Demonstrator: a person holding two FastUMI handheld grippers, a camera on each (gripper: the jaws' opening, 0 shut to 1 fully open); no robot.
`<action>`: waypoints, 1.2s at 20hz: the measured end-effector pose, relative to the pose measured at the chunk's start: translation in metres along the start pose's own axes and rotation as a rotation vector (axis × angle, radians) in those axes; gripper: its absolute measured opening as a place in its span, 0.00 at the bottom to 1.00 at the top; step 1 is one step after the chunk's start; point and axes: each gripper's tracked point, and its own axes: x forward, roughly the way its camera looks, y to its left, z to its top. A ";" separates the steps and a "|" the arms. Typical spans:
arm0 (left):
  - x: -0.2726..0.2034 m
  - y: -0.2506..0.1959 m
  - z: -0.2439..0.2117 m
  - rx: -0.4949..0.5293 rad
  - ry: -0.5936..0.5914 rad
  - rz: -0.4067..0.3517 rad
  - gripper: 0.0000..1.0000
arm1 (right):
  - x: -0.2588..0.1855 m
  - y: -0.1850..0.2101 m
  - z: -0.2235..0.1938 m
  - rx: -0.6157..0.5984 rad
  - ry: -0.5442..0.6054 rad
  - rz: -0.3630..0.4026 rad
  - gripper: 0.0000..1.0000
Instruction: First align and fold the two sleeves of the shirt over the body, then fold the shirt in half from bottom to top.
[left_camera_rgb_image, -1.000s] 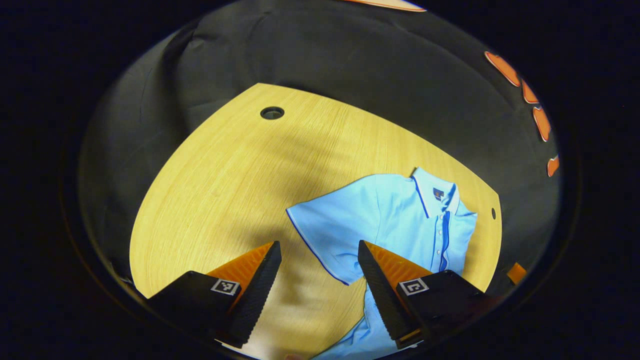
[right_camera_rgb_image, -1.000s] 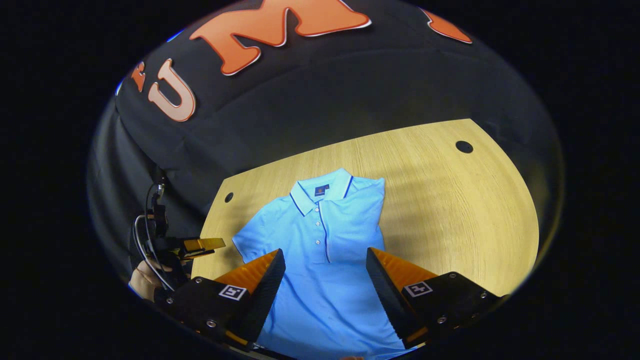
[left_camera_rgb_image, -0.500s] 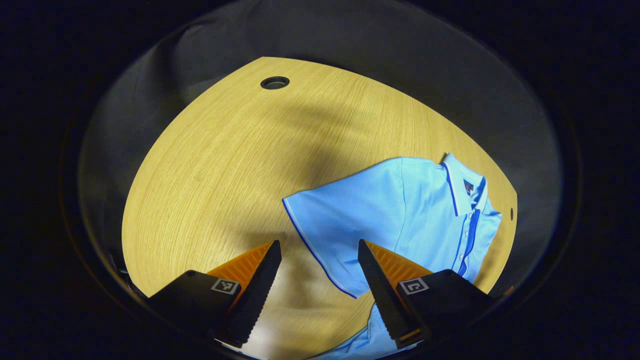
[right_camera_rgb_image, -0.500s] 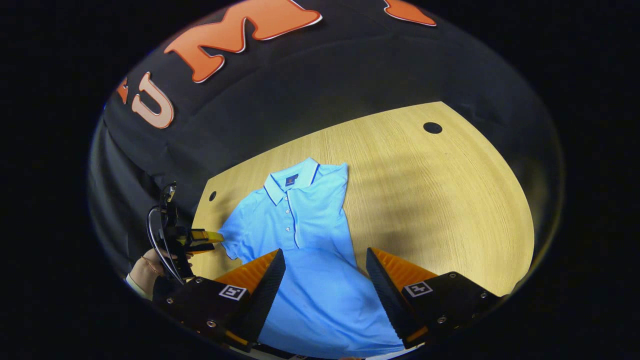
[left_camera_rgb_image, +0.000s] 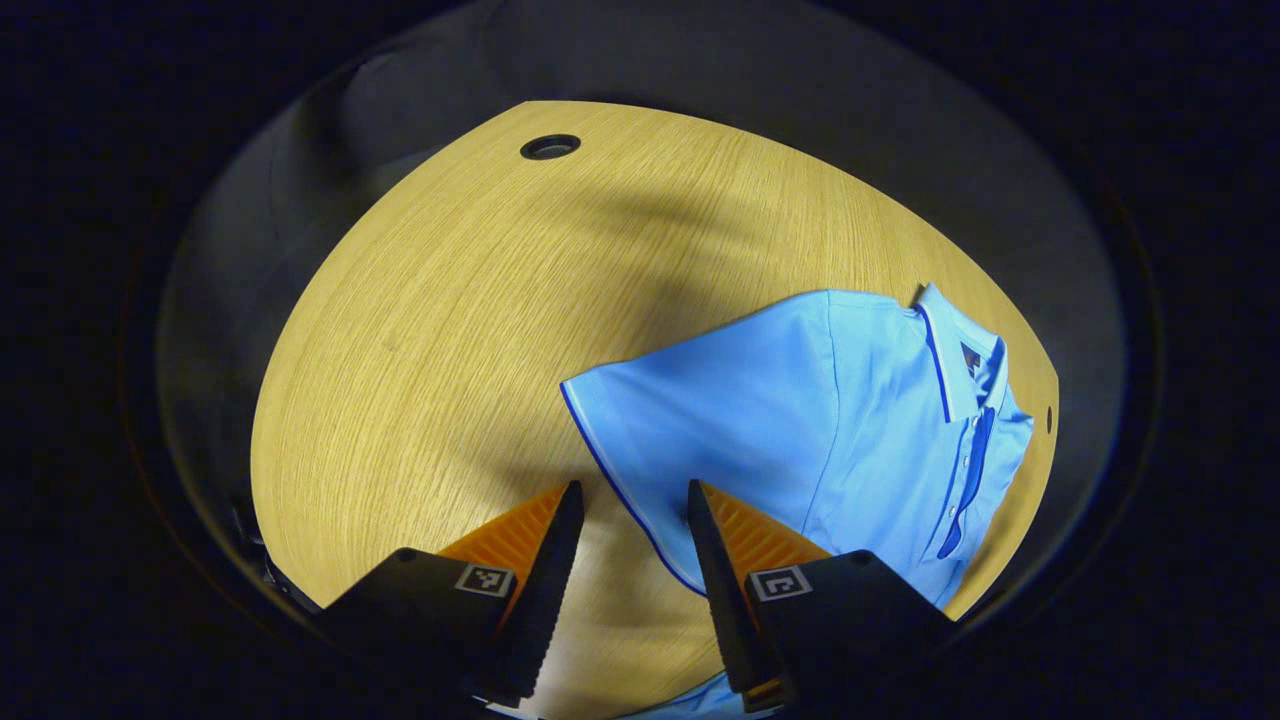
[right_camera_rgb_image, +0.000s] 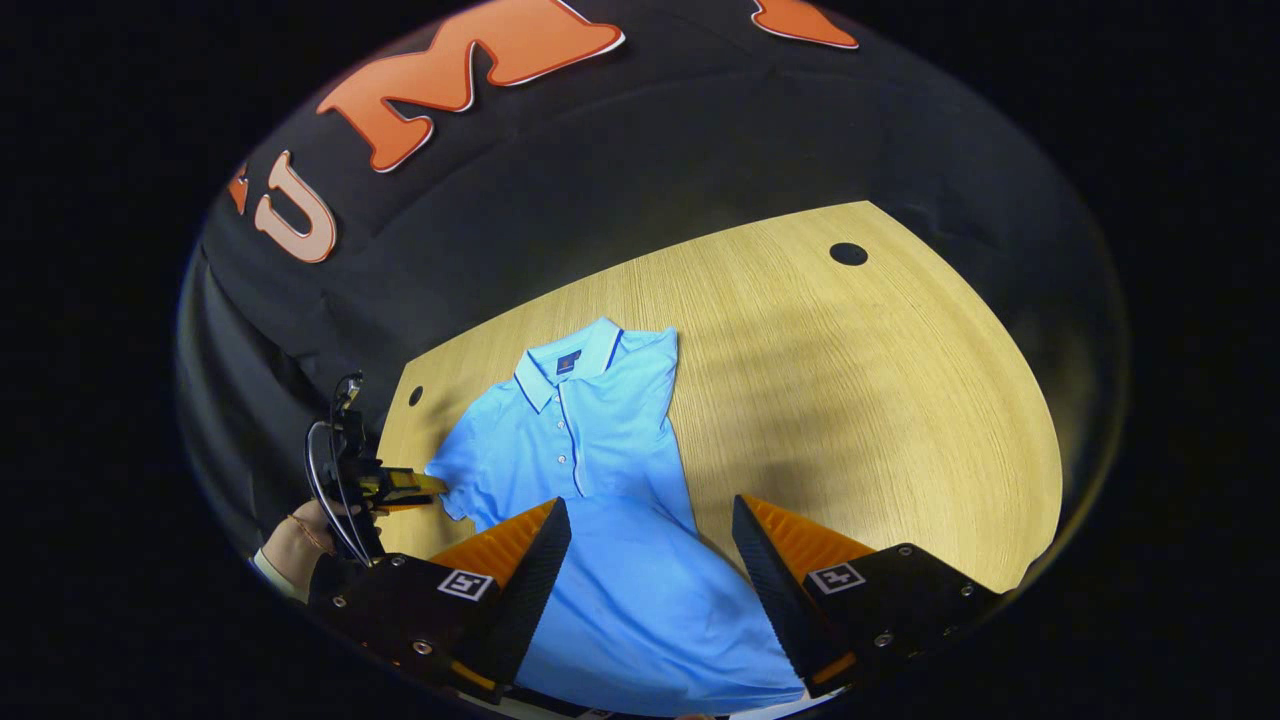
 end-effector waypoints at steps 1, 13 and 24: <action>-0.005 0.001 0.003 -0.008 -0.002 0.017 0.66 | 0.001 -0.002 0.000 0.002 0.001 -0.004 0.98; -0.040 -0.013 0.026 0.113 -0.117 0.004 0.05 | -0.001 -0.006 0.001 -0.006 -0.011 -0.008 0.98; -0.119 -0.161 0.017 0.358 -0.214 -0.200 0.05 | -0.022 -0.037 0.000 0.025 -0.047 -0.022 0.99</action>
